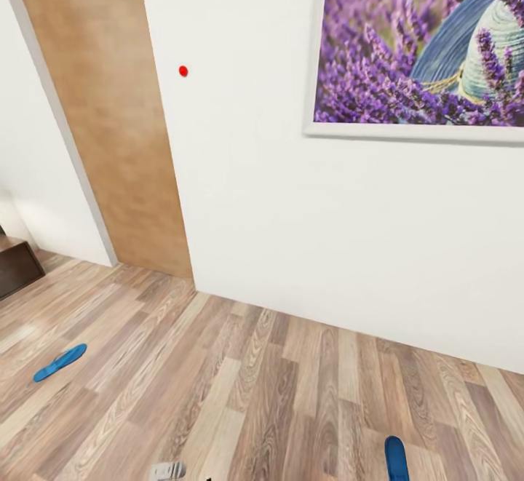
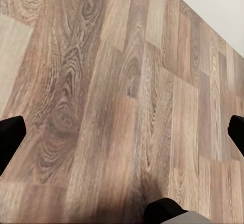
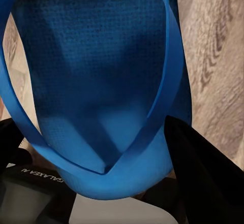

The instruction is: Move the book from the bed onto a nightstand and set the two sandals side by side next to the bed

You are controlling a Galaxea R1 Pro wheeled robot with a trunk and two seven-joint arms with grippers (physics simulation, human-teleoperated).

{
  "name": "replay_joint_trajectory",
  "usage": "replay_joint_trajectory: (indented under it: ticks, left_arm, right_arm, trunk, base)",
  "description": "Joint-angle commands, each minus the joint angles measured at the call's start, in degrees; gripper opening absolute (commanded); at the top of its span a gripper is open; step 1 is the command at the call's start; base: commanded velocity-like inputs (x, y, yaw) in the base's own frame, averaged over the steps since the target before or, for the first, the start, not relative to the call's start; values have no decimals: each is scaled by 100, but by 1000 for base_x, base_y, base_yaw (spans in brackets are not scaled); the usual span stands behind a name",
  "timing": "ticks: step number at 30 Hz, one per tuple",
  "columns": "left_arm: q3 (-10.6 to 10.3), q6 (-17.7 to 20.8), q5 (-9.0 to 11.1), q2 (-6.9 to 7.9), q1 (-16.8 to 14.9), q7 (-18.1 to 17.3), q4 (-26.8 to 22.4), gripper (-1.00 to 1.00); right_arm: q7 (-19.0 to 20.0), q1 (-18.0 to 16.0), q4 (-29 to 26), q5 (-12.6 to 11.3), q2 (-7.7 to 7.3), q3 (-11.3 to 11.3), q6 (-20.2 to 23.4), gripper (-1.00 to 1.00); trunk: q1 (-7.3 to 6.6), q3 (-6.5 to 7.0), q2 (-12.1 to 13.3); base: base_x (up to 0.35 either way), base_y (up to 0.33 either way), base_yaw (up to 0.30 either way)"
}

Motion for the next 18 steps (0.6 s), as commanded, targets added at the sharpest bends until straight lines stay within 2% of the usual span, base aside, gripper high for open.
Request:
replay_joint_trajectory:
  ticks: [1,18]
  left_arm:
    - [9,60,54,-1,-3,-25,-1,100]
    - [9,61,54,-1,-3,-25,-1,100]
  right_arm:
    - [5,-4,-3,-64,-4,34,25,-100]
    - [23,-4,-3,-64,-5,34,25,-100]
  trunk:
    - [3,-5,-2]
    - [3,-5,-2]
  base:
    - [319,0,3]
    - [319,0,0]
